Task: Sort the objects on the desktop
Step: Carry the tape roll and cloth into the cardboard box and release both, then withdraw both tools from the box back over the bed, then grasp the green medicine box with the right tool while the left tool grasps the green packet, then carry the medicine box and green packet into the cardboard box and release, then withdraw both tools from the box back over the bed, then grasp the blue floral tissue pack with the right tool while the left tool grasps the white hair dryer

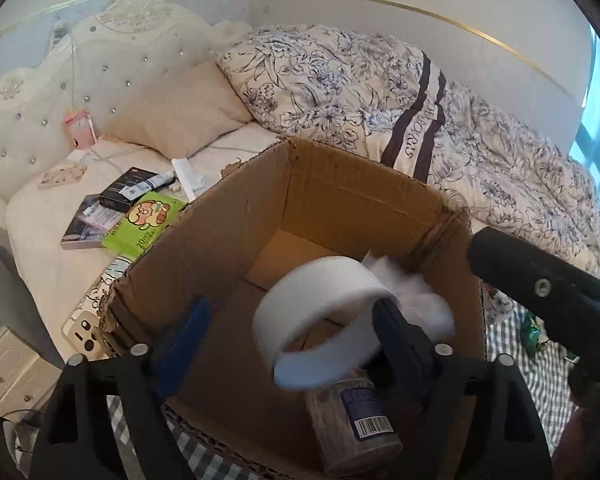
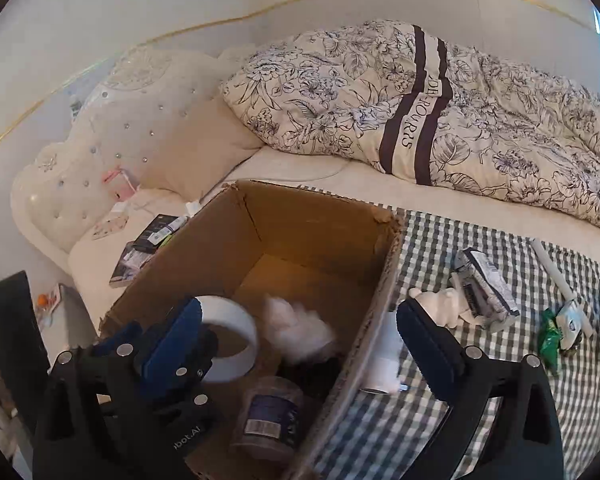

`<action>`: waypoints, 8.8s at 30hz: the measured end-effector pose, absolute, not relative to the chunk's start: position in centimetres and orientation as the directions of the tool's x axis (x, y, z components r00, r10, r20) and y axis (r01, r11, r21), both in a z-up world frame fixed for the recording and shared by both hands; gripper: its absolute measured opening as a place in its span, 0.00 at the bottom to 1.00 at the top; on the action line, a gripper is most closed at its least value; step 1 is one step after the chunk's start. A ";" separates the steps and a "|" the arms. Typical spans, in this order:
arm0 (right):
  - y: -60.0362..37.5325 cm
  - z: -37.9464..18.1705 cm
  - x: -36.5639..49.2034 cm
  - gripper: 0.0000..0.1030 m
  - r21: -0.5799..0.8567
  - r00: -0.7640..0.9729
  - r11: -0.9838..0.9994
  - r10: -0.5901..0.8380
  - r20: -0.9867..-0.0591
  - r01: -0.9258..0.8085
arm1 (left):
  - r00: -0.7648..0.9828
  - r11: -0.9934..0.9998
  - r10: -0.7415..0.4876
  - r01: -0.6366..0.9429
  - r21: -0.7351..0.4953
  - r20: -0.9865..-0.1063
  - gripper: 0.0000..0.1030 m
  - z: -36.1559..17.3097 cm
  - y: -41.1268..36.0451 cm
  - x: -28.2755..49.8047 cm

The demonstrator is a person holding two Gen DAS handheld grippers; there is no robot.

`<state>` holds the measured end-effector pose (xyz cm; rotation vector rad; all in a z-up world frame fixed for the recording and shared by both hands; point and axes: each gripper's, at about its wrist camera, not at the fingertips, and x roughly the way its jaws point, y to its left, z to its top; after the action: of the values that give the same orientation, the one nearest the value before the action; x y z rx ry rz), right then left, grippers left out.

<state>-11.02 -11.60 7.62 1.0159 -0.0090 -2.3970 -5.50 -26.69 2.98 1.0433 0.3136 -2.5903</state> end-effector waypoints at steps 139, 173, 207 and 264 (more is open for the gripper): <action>20.2 6.4 0.7 0.80 0.119 -0.774 -0.978 -0.208 -0.599 0.171 | -0.772 -0.994 0.067 0.005 -0.111 -0.632 0.36 5.6 -2.2 -1.4; -6.7 9.6 -7.3 0.80 0.127 -0.653 -0.888 -0.415 -0.633 0.441 | -0.741 -0.942 -0.116 0.293 -0.163 -0.661 0.36 6.1 -23.2 -4.0; 7.7 6.3 -5.7 0.90 0.108 -0.757 -0.982 -0.190 -0.625 0.157 | -0.727 -0.963 -0.073 0.231 -0.143 -0.683 1.00 4.2 -16.4 -2.7; 14.9 -9.1 -25.0 0.90 -0.018 -0.578 -0.994 -0.046 -0.815 0.105 | -0.546 -0.886 -0.464 0.282 0.368 -0.698 1.00 -11.9 -3.9 -18.1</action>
<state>-25.00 14.87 -9.09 1.3990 0.0980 -2.7157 -18.09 -3.92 -11.89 1.1826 -0.2964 -2.4214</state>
